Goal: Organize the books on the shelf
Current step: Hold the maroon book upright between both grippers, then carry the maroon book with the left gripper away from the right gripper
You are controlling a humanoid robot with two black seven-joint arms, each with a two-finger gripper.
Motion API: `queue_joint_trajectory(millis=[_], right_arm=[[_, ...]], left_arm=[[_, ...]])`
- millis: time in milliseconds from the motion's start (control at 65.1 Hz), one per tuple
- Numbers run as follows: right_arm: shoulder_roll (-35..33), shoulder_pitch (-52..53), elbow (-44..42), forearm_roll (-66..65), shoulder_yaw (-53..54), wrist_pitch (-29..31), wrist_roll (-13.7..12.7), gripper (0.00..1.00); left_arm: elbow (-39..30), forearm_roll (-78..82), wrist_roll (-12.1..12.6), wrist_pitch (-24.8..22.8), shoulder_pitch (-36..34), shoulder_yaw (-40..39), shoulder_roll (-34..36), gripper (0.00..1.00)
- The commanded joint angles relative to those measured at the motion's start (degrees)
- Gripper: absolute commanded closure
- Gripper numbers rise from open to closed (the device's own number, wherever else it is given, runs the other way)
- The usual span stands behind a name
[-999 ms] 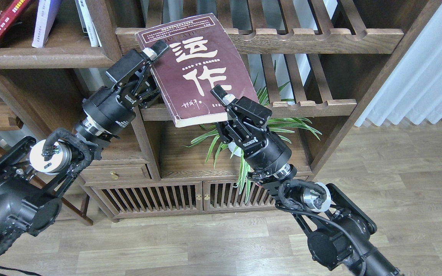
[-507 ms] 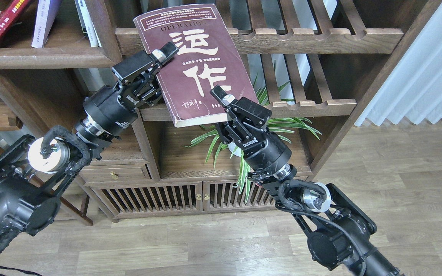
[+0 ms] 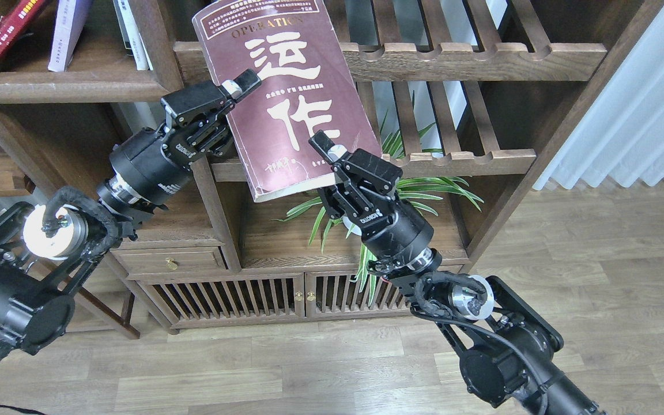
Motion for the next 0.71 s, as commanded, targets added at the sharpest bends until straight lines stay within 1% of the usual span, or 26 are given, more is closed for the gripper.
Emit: queue_joint_trajectory(millis=[0,108,138,200,215,246,292,354,400,461,476,553,569,630,646,692], right_arm=[[0.02,0.04,-0.06,-0.07,0.27,0.0,0.5,0.81],[0.02,0.04,-0.67,0.02,0.89,0.0,0.76,0.79],[0.02,0.13,-0.85,0.02,0.98,0.0,1.12,0.76],[0.02,0.39,-0.94,-0.16,0.98,0.0,2.17,0.66],[0.02,0.57,-1.03,-0.24,0.98,0.0,2.69,0.61],[0.02,0.92,-1.11,-0.33,0.98,0.0,3.4,0.56],[0.02,1.09,-1.29,-0.51,0.8,0.0,4.1,0.52],[0.02,1.09,-1.29,-0.77,0.98,0.0,4.54,0.51],[0.02,1.18,-1.29,-0.86,1.07,0.0,4.98,0.48],[0.02,1.18,-1.38,-0.86,1.15,0.0,6.12,0.42],[0.02,1.18,-1.38,-0.86,1.24,0.0,6.82,0.39],[0.02,1.18,-1.38,-0.77,1.68,0.0,9.29,0.35],[0.02,1.18,-1.29,-0.86,1.86,0.0,10.33,0.35],[0.02,1.18,-1.29,-0.86,2.47,0.0,13.06,0.33],[0.02,1.18,-1.38,-0.86,2.91,0.0,14.55,0.33],[0.02,1.18,-1.38,-0.86,3.44,0.0,16.4,0.33]], left_arm=[[-0.04,0.02,0.04,0.0,0.04,-0.05,1.03,0.92],[-0.04,0.02,0.04,0.0,0.04,-0.32,1.47,0.92],[-0.04,0.02,0.04,0.0,0.04,-0.49,1.38,0.92],[-0.04,0.02,0.04,0.0,0.04,-0.93,1.47,0.92],[-0.04,0.02,0.04,0.0,0.04,-1.11,1.47,0.92],[-0.04,0.02,0.04,0.0,0.04,-1.28,1.47,0.92],[-0.04,0.02,0.04,0.0,0.04,-1.46,1.47,0.92],[-0.13,0.02,0.04,0.0,0.04,-1.46,1.56,0.92],[-0.13,0.02,0.04,0.0,0.04,-1.55,1.73,0.92],[-0.13,0.02,0.04,0.0,0.04,-1.55,2.08,0.92],[-0.21,0.02,0.04,0.0,0.04,-1.63,2.26,0.92],[-0.57,0.02,0.04,0.0,0.04,-1.63,3.14,0.92],[-0.83,0.02,0.13,0.0,0.04,-1.72,3.57,0.92],[-1.18,0.02,0.21,0.0,0.04,-1.55,4.72,0.93],[-1.36,0.02,0.35,0.0,0.04,-1.46,5.42,0.93],[-1.36,0.02,0.35,0.0,0.04,-1.37,6.13,0.93]])
